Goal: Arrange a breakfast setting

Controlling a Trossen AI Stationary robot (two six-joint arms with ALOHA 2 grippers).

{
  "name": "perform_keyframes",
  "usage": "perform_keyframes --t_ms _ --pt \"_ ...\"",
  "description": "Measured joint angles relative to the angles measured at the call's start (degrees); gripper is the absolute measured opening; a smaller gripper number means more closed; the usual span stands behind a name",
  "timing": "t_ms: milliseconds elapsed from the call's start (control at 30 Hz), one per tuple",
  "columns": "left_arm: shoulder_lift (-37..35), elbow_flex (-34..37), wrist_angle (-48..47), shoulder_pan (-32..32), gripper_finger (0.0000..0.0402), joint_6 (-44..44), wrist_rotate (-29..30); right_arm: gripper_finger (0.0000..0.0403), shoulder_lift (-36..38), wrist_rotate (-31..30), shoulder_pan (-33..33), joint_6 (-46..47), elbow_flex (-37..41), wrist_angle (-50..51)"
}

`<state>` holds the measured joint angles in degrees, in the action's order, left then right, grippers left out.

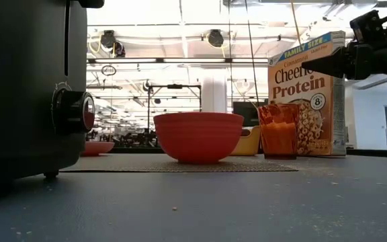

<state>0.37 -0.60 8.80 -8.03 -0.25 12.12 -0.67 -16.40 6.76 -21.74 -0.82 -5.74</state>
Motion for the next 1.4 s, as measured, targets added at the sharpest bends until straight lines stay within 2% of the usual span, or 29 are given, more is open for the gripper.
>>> perform_keyframes --t_ms 500,733,1267,1400 --pt "0.0 0.0 0.4 0.0 0.0349 0.0 0.0 0.0011 0.0 0.0 0.0 0.0 0.0 0.0" --pt "0.0 0.0 7.9 0.1 0.0349 -1.0 0.4 0.0011 0.0 0.0 0.0 0.0 0.0 0.0" --pt "0.0 0.0 9.8 0.1 0.0349 -3.1 13.7 0.0011 0.0 0.0 0.0 0.0 0.0 0.0" --pt "0.0 0.0 12.6 0.1 0.0349 -2.0 14.1 0.0011 0.0 0.0 0.0 0.0 0.0 0.0"
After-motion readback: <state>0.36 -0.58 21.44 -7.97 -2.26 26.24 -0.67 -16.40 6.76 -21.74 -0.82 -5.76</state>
